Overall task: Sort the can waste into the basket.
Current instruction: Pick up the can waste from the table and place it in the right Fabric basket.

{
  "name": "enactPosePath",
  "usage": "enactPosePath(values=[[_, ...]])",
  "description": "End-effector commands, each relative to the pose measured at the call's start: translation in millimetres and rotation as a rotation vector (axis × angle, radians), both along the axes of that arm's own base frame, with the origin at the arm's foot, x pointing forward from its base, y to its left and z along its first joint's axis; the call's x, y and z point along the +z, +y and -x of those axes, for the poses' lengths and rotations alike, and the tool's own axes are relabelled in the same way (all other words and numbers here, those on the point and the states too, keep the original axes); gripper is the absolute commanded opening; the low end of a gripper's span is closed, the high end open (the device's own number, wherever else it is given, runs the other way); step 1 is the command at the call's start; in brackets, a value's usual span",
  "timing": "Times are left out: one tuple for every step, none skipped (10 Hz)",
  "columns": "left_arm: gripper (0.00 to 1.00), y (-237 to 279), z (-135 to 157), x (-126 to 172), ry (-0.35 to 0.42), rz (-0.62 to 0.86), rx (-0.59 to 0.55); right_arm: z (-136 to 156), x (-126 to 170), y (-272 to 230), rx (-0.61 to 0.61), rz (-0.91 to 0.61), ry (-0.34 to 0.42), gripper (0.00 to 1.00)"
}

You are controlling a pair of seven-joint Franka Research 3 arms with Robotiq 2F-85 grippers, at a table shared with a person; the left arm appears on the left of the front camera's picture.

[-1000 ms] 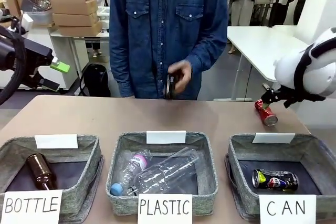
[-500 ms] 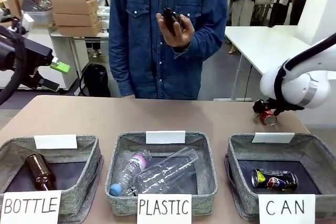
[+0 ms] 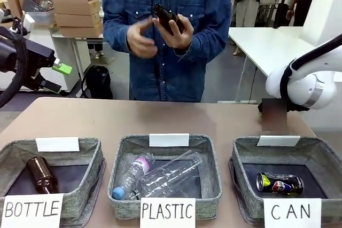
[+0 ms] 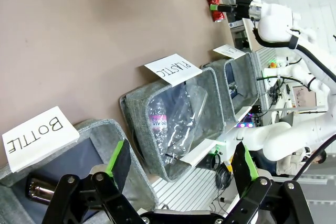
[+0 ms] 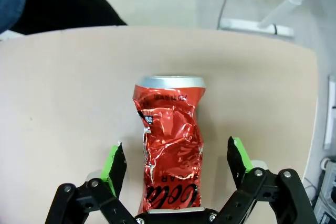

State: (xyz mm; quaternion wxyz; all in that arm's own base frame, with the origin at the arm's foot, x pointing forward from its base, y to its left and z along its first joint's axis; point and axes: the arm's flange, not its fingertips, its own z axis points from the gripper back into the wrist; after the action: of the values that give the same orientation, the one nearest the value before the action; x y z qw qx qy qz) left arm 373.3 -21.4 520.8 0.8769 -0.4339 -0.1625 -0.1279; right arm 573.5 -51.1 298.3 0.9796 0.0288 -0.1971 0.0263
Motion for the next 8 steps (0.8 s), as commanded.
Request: enactPosePath(values=[[1.00,1.3,0.8,1.1,0.001,-0.008,0.000,-1.9,-2.1,-3.4,0.017,-0.009,-0.029,0.80],[1.00,1.3,0.8,1.1,0.001,-0.008,0.000,-0.7,-1.5,-2.6,0.035,-0.031,-0.033,0.43],[1.00,1.3,0.8,1.1,0.001,-0.008,0.000,-0.5,-1.7,-1.7,0.035,-0.026,-0.030,0.22],[1.00,1.3,0.8,1.1,0.001,-0.008,0.000,-0.1,-1.8,-1.1,0.040,-0.025,-0.029,0.00],[1.00,1.3,0.8,1.1,0.001,-0.008,0.000,0.0,-2.6,-1.6,0.050,-0.006,-0.021,0.00],[1.00,1.3,0.8,1.1,0.001,-0.008,0.000,0.0,-2.2,-1.7,0.055,-0.002,-0.025,0.00],[1.00,1.3,0.8,1.1,0.001,-0.008,0.000,0.2,-0.3,-1.7,0.057,0.003,-0.030,0.05],[1.00,1.3,0.8,1.1,0.001,-0.008,0.000,-1.0,0.6,-1.7,0.039,-0.015,-0.032,0.00]])
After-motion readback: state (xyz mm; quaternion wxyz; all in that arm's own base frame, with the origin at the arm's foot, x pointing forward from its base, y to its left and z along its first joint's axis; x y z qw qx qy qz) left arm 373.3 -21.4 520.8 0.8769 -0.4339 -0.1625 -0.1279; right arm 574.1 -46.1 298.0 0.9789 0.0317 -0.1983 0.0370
